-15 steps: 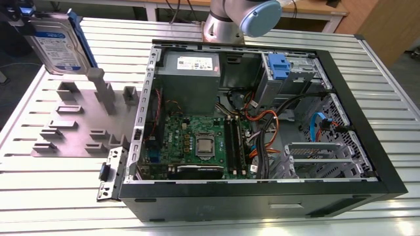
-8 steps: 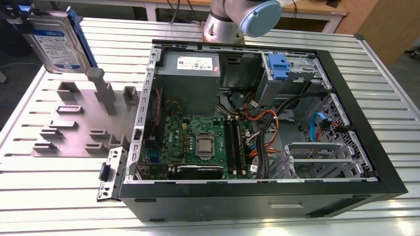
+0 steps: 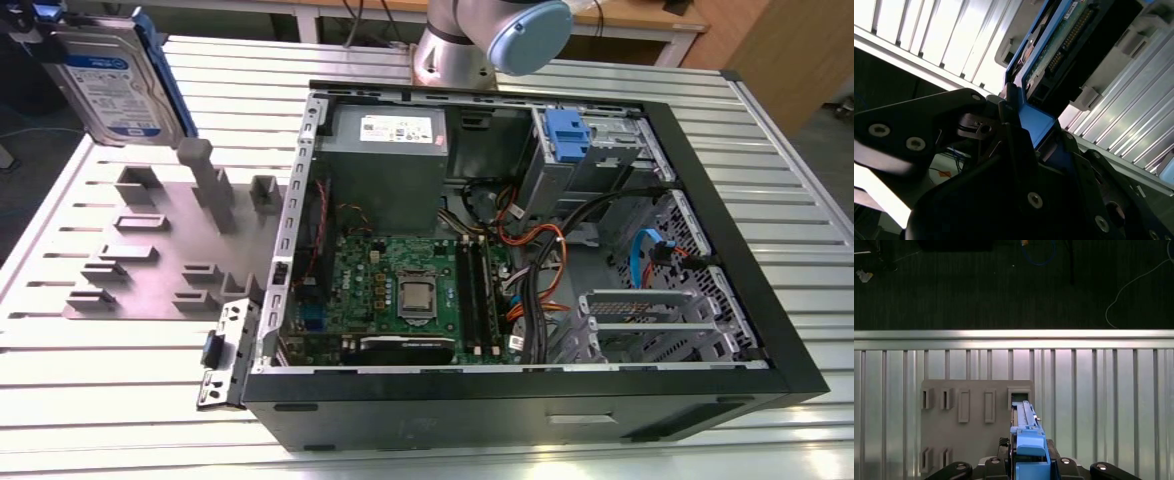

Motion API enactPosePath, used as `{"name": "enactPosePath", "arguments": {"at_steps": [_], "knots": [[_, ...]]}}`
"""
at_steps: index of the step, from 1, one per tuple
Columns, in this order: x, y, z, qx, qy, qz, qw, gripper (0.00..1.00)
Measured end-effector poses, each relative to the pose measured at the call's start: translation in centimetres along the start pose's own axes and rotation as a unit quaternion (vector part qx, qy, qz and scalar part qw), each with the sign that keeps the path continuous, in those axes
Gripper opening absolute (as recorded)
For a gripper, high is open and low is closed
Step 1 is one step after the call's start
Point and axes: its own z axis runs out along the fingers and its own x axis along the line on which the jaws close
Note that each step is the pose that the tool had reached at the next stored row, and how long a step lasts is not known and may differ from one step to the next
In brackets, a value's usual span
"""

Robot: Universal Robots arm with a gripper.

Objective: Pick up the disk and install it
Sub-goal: 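Pick up the disk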

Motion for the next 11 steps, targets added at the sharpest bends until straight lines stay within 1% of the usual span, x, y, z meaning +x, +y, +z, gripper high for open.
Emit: {"name": "enactPosePath", "arguments": {"at_steps": [11], "knots": [[-0.01,0.00,-0.71,-0.0001,0.0000,0.000,1.00000,0.36]]}}
